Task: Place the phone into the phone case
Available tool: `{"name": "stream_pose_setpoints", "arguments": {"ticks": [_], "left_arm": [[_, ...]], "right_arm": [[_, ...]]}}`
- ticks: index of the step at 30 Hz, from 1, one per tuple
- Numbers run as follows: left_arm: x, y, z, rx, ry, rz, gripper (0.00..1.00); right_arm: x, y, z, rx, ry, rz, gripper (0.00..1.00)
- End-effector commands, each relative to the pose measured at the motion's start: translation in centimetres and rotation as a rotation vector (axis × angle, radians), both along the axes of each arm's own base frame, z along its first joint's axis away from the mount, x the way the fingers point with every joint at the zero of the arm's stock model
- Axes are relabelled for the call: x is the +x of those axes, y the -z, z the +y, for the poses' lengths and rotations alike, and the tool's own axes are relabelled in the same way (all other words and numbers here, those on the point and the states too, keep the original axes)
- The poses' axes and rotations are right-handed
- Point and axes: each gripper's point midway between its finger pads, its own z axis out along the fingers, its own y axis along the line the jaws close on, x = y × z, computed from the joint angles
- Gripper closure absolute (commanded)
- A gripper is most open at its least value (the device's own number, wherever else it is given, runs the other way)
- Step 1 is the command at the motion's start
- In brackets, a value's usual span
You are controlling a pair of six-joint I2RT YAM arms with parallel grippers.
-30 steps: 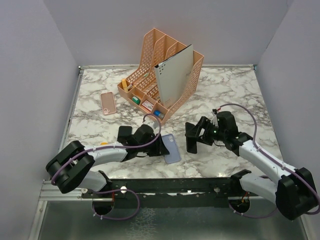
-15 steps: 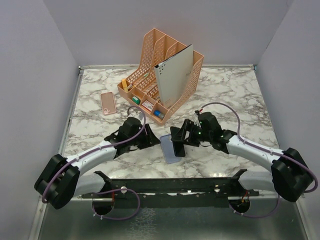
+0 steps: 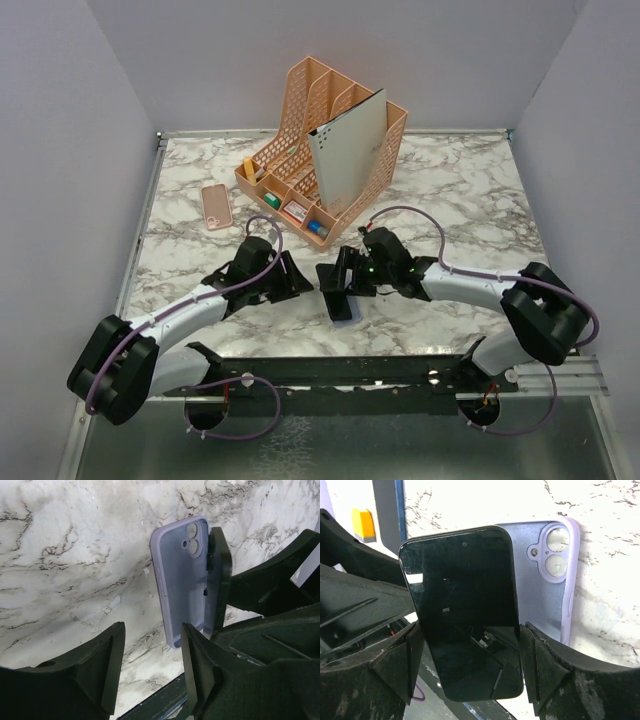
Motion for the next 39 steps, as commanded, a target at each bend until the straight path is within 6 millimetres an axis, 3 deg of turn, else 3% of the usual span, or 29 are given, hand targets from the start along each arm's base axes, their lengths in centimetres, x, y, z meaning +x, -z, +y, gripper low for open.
{"name": "stream_pose_setpoints", "arguments": {"ticks": [1,18,39], "left_arm": [[-0.5,0.0,0.0,-0.012,0.024,0.004,0.46],[-0.6,0.2,0.0,-0.012,0.025,0.009,0.46],[-0.6,-0.1,0.0,-0.021,0.021,0.004,0.46]], "right_arm": [[1.1,-0.5,1.1,0.0,-0.007,-0.058,0.54],[0.6,1.4,-0.2,-0.126,-0.029,-0.033,0.49],[0.2,1.5,-0.3,-0.193,-0.041,-0.032,0.3]]}}
